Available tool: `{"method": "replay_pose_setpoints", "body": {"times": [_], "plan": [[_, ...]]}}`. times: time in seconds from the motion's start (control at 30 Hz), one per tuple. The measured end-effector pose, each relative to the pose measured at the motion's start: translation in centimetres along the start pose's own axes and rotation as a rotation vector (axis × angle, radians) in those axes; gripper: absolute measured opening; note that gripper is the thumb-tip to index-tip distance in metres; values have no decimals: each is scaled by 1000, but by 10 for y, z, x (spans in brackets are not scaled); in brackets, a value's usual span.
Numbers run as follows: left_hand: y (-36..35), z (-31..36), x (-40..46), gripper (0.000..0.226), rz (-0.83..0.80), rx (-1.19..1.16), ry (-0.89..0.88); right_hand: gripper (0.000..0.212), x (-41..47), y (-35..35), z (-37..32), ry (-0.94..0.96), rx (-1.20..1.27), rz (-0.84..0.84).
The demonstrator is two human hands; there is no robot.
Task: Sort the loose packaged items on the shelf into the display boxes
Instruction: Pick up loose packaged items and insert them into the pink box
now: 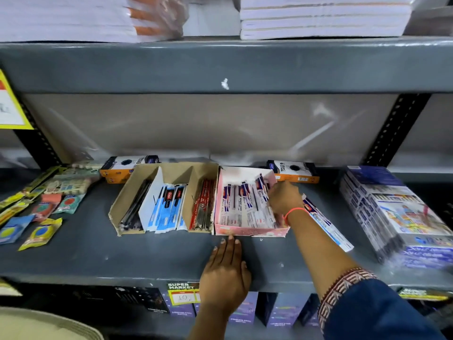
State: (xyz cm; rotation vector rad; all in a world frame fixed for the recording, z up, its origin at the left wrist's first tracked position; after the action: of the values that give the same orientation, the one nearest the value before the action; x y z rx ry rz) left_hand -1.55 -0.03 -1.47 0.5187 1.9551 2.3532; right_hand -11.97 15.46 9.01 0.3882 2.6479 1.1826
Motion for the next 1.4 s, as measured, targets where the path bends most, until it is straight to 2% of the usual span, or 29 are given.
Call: {"method": "replay_pose_setpoints", "body": {"times": [0.2, 0.47, 0.6, 0.7, 0.77, 0.83, 0.93, 1.17, 1.23, 1.27, 1.33, 1.4], "plan": [[-2, 1, 1, 50, 12, 0, -17, 42, -2, -9, 3, 58, -263, 30], [-4, 0, 1, 50, 37, 14, -18, 33, -3, -13, 1, 55, -286, -2], [-4, 1, 0, 50, 33, 3, -30, 36, -5, -3, 3, 141, -309, 73], [-5, 1, 0, 50, 46, -7, -25, 30, -9, 21, 15, 65, -156, 188], [-4, 2, 1, 58, 40, -14, -11, 29, -10, 39, 35, -38, -80, 264], [-5, 3, 0, 70, 71, -21, -10, 33, -10, 50, 66, -150, -91, 244], [-6, 3, -1, 70, 101, -41, -11, 36, -10, 48, 106, -261, -159, 123], [-5, 2, -1, 72, 78, 0, -2, 25, -6, 47, 122, -294, -17, 100], [-4, 2, 0, 68, 79, 16, 8, 15, -7, 50, 118, -287, 19, 129], [-4, 2, -1, 60, 85, 23, 4, 20, -8, 53, 116, -283, 52, 144], [-4, 2, -1, 51, 83, 32, -19, 34, -8, 58, 110, -261, 216, 169], [-3, 2, 0, 52, 59, 30, -25, 33, -15, 62, 100, -211, 495, 181]]}}
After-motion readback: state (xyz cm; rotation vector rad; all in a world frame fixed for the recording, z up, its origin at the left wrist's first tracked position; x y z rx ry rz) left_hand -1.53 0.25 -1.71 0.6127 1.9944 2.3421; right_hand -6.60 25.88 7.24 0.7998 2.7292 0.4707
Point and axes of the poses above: each hand's wrist, its own x-axis towards the middle knuckle, its own y-axis out of the back of the hand, z = x × y, the point moved 1 cm from there along x, towards the middle knuckle, and after that the axes turned 7 degrees about x, right-handed, at the moved point
